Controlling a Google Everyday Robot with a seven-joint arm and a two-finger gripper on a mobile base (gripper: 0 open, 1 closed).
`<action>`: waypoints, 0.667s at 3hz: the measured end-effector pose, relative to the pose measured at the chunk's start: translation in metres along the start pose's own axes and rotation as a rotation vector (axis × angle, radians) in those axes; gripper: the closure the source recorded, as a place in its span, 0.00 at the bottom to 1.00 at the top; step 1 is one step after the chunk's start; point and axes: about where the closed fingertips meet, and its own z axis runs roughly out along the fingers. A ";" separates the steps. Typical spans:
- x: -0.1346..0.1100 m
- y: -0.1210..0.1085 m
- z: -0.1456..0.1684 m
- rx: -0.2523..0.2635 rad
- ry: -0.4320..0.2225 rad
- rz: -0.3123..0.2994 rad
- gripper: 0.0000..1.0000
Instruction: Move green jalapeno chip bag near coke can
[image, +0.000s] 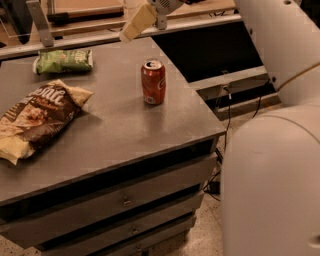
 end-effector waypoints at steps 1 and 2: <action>0.016 -0.003 -0.043 0.189 -0.028 0.119 0.00; 0.052 0.010 -0.034 0.260 -0.036 0.198 0.00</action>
Offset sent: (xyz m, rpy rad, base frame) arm 0.0501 -0.0615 -0.0623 0.4541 -0.3404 -0.6422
